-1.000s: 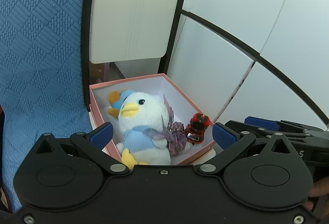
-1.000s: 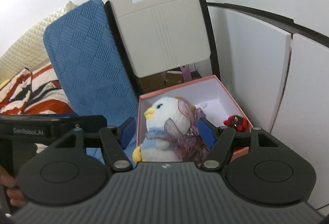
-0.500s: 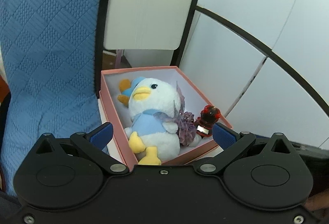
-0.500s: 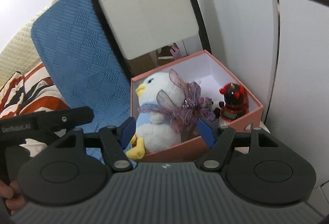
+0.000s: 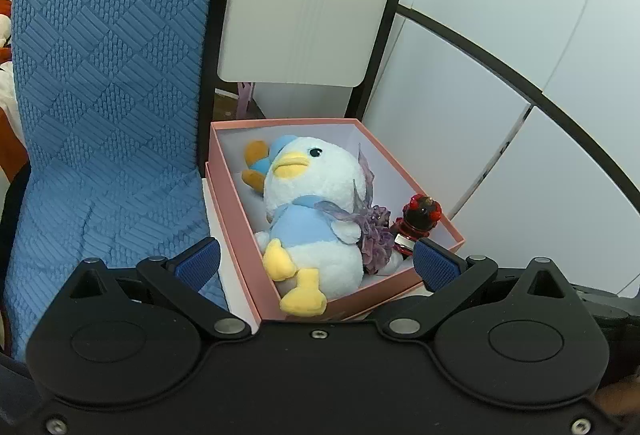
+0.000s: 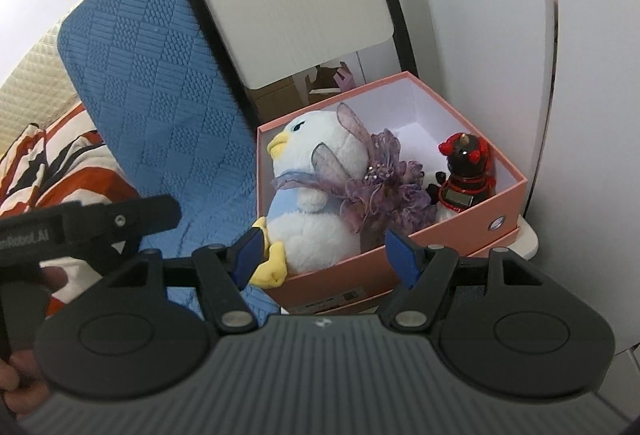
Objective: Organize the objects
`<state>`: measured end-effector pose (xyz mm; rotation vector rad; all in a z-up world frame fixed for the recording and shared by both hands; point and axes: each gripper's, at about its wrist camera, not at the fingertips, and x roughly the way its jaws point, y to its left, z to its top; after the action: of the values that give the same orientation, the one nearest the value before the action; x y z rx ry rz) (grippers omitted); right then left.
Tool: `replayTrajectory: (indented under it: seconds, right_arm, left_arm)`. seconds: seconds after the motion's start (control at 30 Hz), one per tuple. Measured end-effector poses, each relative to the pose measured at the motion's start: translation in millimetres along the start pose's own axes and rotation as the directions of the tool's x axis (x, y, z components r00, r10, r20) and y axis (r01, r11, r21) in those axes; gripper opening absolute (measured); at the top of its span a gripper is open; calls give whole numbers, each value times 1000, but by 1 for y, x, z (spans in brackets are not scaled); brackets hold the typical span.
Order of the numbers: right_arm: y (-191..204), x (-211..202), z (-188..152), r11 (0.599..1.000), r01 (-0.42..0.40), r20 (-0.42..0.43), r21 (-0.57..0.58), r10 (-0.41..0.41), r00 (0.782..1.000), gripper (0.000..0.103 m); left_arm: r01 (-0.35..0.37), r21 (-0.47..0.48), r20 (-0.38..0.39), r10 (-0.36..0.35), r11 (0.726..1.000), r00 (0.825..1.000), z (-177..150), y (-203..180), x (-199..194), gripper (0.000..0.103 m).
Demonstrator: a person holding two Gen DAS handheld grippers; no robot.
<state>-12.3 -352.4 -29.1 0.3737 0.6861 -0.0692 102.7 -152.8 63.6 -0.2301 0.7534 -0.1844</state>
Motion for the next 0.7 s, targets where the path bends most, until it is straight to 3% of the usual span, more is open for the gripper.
replayTrajectory:
  seconds: [0.17, 0.3, 0.7]
  right_arm:
    - [-1, -2, 1, 1000, 4, -1, 8, -4, 1000, 71]
    - [-3, -2, 2, 1000, -6, 2, 25, 6, 1000, 103]
    - [-2, 5, 2, 999, -9, -35, 41, 10, 999, 103]
  left_arm:
    - [-2, -12, 15, 2, 1000, 1000, 0, 4, -6, 103]
    - [3, -1, 25, -3, 1000, 1000, 0, 2, -9, 103]
    - [12, -14, 28, -11, 1000, 1000, 0, 3, -9, 103]
